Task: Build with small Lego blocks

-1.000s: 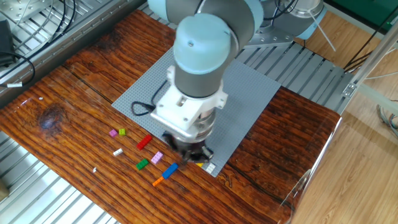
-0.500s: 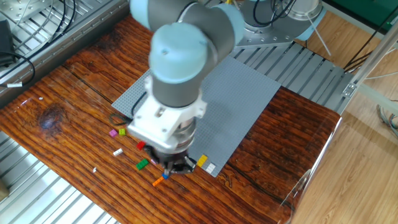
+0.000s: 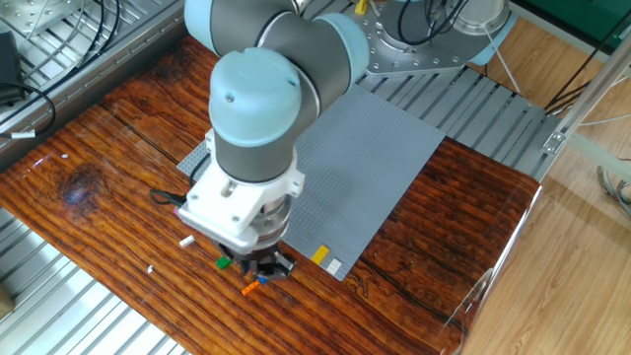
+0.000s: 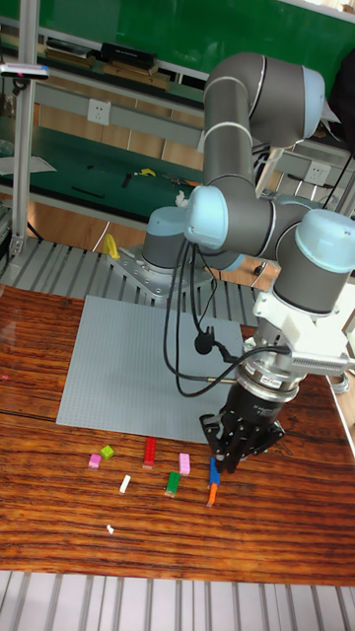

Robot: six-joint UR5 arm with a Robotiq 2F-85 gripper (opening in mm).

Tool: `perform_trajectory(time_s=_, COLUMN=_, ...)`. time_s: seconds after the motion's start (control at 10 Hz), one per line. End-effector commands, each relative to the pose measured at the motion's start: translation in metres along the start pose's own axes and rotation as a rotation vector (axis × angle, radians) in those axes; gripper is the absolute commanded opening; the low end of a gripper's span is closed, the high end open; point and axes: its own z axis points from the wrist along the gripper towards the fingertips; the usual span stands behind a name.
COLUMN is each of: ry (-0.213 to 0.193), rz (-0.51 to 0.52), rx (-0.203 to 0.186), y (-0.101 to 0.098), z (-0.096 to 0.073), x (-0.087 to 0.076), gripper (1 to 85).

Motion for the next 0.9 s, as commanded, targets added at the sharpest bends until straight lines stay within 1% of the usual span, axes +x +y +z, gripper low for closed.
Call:
perform_trajectory(time_s=0.0, ry=0.007, rz=0.060, rx=-0.077, y=0.006, z=0.011, x=0.012, gripper=28.7)
perform_trajectory(time_s=0.1, ry=0.001, rz=0.042, rx=-0.076, y=-0.001, z=0.018, x=0.017, gripper=41.7)
perform_trajectory(time_s=0.2, ry=-0.008, rz=0.048, rx=-0.056, y=-0.010, z=0.023, x=0.019, gripper=43.3)
perform_trajectory(time_s=0.3, ry=-0.003, rz=0.083, rx=-0.046, y=-0.013, z=0.024, x=0.020, gripper=40.3)
perform_trajectory(time_s=0.4, ry=0.027, rz=0.118, rx=-0.056, y=-0.004, z=0.026, x=0.027, gripper=38.7)
perform_trajectory(time_s=0.5, ry=0.038, rz=0.140, rx=-0.075, y=0.010, z=0.027, x=0.033, gripper=36.7)
perform_trajectory(time_s=0.6, ry=0.042, rz=0.151, rx=-0.080, y=0.018, z=0.023, x=0.037, gripper=36.7)
perform_trajectory(time_s=0.7, ry=0.052, rz=0.153, rx=-0.072, y=0.017, z=0.020, x=0.040, gripper=36.7)
perform_trajectory(time_s=0.8, ry=0.060, rz=0.152, rx=-0.059, y=0.013, z=0.024, x=0.043, gripper=36.7)
